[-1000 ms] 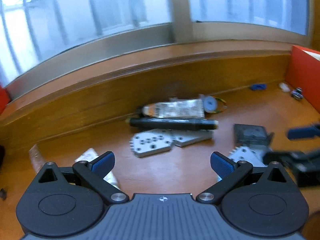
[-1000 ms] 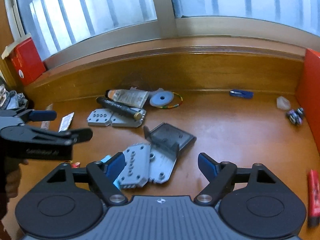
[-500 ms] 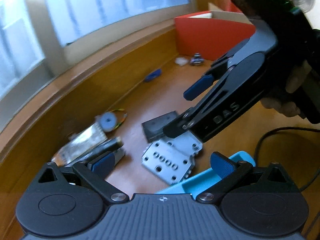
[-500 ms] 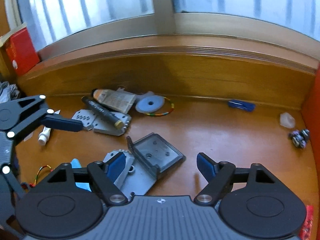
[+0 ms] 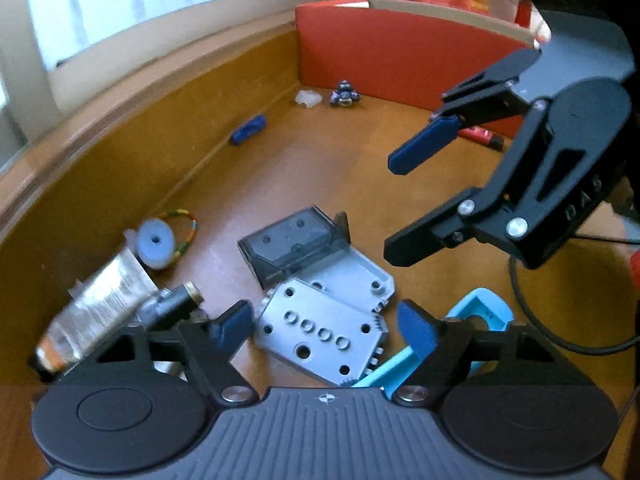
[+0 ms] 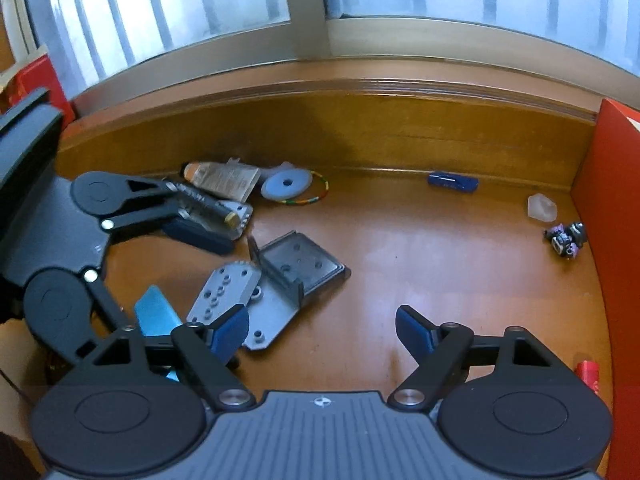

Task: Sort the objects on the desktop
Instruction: 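Close the right tool on the grey bracket with dark translucent cover, then grasp a small grey perforated metal plate with the left tool while the right tool holds the bracket, then carry both held metal parts over the cardboard storage box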

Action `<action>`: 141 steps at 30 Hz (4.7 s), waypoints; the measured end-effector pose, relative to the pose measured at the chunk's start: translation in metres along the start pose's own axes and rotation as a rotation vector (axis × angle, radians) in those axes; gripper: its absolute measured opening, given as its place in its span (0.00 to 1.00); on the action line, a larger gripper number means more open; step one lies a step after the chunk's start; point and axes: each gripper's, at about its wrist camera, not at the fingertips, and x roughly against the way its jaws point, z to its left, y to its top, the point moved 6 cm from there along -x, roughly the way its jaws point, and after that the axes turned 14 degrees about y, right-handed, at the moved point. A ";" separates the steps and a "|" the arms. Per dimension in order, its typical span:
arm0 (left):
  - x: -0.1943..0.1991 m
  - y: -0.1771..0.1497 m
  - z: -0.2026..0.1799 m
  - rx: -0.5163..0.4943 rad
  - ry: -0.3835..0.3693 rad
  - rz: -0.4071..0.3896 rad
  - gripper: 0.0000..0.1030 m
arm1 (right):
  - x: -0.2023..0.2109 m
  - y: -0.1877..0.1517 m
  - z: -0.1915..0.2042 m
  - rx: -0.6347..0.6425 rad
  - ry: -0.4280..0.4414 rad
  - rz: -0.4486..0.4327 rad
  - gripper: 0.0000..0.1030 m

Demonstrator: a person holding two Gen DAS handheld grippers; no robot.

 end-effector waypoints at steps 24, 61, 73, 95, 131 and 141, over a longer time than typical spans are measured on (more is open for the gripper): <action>0.043 -0.022 0.029 0.370 0.070 -0.063 0.68 | -0.056 0.028 -0.002 0.045 0.073 -0.056 0.81; 0.092 -0.015 0.003 0.409 0.157 -0.148 0.68 | 0.053 -0.006 0.034 -0.051 -0.166 -0.263 0.70; 0.104 -0.008 -0.025 0.393 0.182 -0.139 0.68 | 0.108 -0.043 0.028 -0.139 -0.233 -0.334 0.70; 0.075 0.055 -0.082 0.438 0.290 -0.100 0.67 | 0.141 -0.038 -0.015 -0.067 -0.066 -0.304 0.70; -0.019 0.058 -0.075 0.481 0.287 0.002 0.44 | 0.152 -0.047 -0.030 -0.095 -0.073 -0.264 0.70; 0.029 0.074 -0.073 0.480 0.322 -0.104 0.44 | 0.159 -0.042 -0.013 -0.052 -0.065 -0.302 0.70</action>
